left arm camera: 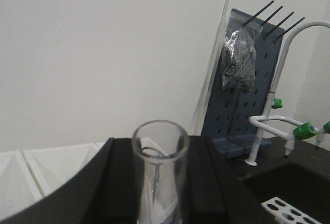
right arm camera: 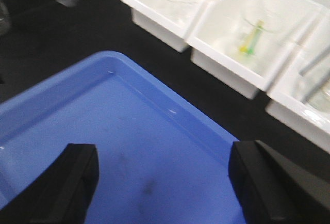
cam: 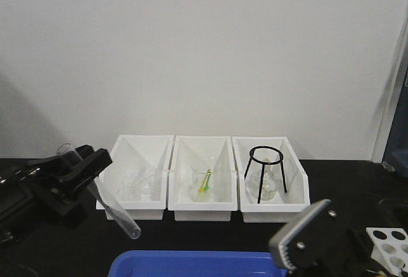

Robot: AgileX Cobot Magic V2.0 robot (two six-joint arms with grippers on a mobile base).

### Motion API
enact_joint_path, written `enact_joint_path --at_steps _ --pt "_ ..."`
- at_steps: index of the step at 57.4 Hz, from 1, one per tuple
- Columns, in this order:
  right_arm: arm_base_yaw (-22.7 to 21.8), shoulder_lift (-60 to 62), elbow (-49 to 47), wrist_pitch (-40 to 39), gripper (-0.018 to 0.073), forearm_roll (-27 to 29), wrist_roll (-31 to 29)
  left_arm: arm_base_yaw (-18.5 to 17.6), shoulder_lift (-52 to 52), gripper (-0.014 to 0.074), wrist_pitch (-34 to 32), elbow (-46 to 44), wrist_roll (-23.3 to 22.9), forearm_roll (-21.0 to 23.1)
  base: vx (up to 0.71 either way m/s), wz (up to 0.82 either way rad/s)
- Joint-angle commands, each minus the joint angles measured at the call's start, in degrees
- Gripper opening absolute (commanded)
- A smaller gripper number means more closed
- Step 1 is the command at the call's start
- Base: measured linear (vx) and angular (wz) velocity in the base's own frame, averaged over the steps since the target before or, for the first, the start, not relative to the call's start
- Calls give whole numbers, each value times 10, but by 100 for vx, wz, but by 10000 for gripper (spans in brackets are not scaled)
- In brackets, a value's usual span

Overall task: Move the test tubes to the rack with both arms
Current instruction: 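Lift the test tube up out of the beaker with the left gripper, then grasp the held tube with the right gripper and open the left gripper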

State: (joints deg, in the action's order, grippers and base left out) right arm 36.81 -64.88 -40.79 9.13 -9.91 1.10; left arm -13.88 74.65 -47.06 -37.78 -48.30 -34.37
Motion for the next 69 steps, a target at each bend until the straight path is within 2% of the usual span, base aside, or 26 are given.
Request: enact_joint_path --at_steps 1,9,25,44,54,69 --pt "25 -26 -60 -28 592 -3 -5 -20 19 -18 -28 -43 -51 19 0 0" --pt "52 -84 -136 -7 591 -4 -5 -47 65 -18 -36 -57 -100 19 0 0" --pt "59 -174 -235 55 591 1 -5 -97 110 -18 -54 -57 -104 -8 0 0" --pt "59 -209 -255 38 591 3 -5 -114 118 -18 -78 -57 -105 -10 0 0" --pt "59 -209 -255 34 584 3 -5 -127 118 -18 -87 -57 -108 -37 0 0" --pt "59 -209 -255 34 582 3 -5 -141 118 -18 -89 -57 -109 -42 0 0"
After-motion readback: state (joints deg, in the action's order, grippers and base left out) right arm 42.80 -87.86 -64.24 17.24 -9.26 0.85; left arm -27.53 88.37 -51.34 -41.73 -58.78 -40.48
